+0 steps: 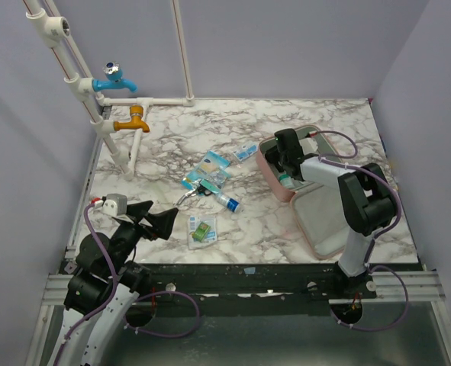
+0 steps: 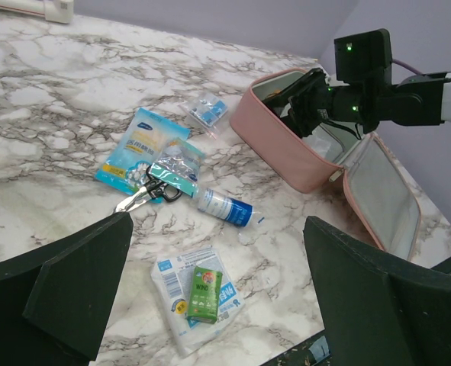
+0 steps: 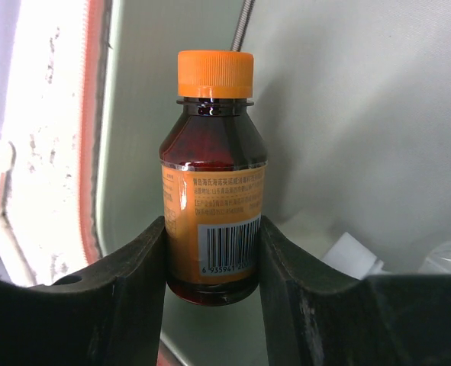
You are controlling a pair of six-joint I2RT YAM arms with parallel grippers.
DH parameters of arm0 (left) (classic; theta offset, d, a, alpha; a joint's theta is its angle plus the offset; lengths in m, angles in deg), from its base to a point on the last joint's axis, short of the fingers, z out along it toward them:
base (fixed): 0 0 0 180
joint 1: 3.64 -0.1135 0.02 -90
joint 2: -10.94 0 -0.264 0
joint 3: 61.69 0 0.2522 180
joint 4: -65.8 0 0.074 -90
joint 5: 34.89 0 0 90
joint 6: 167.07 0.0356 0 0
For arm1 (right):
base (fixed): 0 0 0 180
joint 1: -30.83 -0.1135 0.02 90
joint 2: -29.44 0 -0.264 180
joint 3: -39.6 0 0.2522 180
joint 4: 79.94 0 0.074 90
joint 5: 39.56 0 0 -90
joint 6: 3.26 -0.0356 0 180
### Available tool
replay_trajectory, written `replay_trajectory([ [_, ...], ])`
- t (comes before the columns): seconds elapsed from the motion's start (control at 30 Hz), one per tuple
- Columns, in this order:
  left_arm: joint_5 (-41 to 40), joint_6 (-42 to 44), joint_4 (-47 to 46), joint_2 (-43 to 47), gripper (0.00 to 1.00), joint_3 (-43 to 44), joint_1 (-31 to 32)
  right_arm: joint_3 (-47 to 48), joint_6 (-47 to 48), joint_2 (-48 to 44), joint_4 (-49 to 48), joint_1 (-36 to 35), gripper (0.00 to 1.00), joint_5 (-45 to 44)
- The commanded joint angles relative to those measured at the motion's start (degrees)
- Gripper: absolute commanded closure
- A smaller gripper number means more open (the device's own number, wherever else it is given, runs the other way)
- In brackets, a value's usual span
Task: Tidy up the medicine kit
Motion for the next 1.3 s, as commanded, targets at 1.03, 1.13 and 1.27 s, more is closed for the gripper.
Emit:
replay_trajectory([
  [1.03, -0.31, -0.13, 0.33, 3.94, 0.02, -0.16, 0.30, 7.81, 39.12, -13.05, 2.35, 0.55, 0.36, 17.69],
  [1.13, -0.14, -0.13, 0.25, 3.44, 0.02, -0.13, 0.30, 7.68, 45.53, -14.16, 3.58, -0.16, 0.36, 22.93],
  [1.27, -0.23, -0.05, 0.31, 2.82, 0.01, -0.12, 0.25, 8.29, 53.25, -15.06, 6.30, -2.65, 0.35, 26.99],
])
